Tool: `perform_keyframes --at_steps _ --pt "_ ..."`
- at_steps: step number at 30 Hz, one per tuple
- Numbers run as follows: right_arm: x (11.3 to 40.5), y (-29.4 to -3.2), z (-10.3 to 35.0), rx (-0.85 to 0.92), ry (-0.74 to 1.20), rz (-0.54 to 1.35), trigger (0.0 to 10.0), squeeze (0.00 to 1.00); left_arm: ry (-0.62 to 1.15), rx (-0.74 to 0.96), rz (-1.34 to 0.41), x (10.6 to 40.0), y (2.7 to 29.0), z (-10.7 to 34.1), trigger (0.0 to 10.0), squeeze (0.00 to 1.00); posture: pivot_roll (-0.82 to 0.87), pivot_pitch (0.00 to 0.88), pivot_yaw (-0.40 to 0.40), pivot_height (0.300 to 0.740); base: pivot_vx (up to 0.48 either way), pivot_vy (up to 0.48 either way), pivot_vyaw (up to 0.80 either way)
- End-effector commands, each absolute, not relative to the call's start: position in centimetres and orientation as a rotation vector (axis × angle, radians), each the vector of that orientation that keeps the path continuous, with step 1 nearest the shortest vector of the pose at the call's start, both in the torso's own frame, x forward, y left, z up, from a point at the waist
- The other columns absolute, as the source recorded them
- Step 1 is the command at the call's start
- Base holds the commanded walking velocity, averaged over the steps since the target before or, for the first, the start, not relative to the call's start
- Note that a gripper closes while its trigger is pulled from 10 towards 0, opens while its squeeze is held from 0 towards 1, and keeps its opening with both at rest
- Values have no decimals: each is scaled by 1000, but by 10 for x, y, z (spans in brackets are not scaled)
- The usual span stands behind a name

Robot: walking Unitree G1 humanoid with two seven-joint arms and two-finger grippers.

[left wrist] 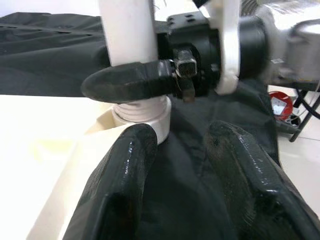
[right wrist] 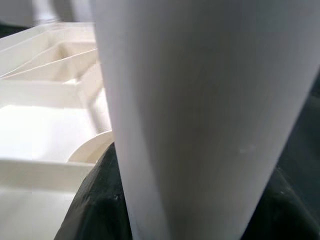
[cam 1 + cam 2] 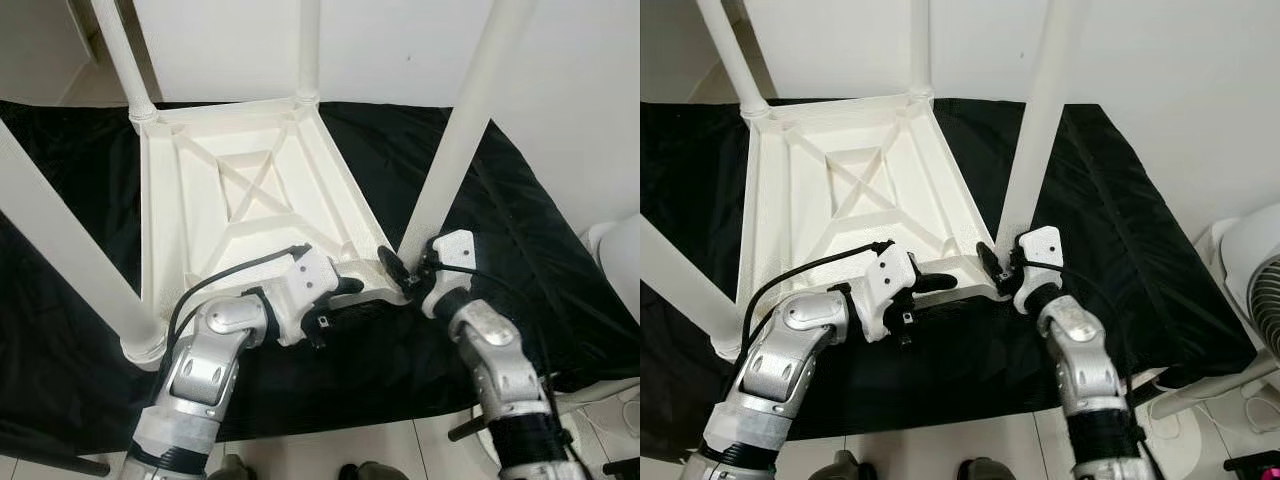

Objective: Building children table

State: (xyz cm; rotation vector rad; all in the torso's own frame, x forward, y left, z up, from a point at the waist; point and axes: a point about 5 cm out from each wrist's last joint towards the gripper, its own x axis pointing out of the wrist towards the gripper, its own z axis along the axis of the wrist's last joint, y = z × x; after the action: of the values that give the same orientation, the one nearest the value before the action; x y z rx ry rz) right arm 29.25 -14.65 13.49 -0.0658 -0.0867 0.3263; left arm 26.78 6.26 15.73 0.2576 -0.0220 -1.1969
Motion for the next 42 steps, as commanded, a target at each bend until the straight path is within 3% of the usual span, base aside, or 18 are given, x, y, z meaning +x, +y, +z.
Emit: perform_keyframes --at_steps 1,9,14,16,17,25,26,27,33,42 --pt "289 -142 131 -67 -64 254 10000 0 -42 262 -1024 277 67 159 10000 0 -79 49 -7 740 0 0 0" --pt "283 -122 126 -40 -53 45 10000 0 -46 260 -1026 279 65 160 10000 0 -74 36 -8 740 0 0 0" --pt "281 -113 129 -29 -66 66 10000 0 -46 261 -1026 279 67 160 10000 0 -75 34 -2 740 0 0 0" --pt "281 -114 129 -36 -61 61 10000 55 -46 263 -1027 279 67 160 10000 0 -75 34 -2 740 0 0 0" --pt "280 -115 128 -30 -50 58 10000 1000 -45 264 -1030 280 67 160 10000 0 -76 30 -2 740 0 0 0" --pt "279 -122 130 -23 -51 99 10000 1000 -47 263 -1034 279 66 160 10000 0 -78 28 -2 740 0 0 0" --pt "279 -125 128 -20 -36 123 10000 714 -46 264 -1036 279 66 159 10000 0 -78 28 -2 740 0 0 0" --pt "279 -127 127 -26 -27 151 10000 0 -45 263 -1038 278 66 159 10000 0 -78 28 -2 740 0 0 0" --pt "279 -131 125 -58 -25 196 10000 0 -41 258 -1046 276 63 157 10000 0 -80 23 -3 740 0 0 0" --pt "290 -158 133 -192 -41 605 10000 0 -11 263 -1117 267 60 151 10000 0 -75 15 -1 740 0 0 0"
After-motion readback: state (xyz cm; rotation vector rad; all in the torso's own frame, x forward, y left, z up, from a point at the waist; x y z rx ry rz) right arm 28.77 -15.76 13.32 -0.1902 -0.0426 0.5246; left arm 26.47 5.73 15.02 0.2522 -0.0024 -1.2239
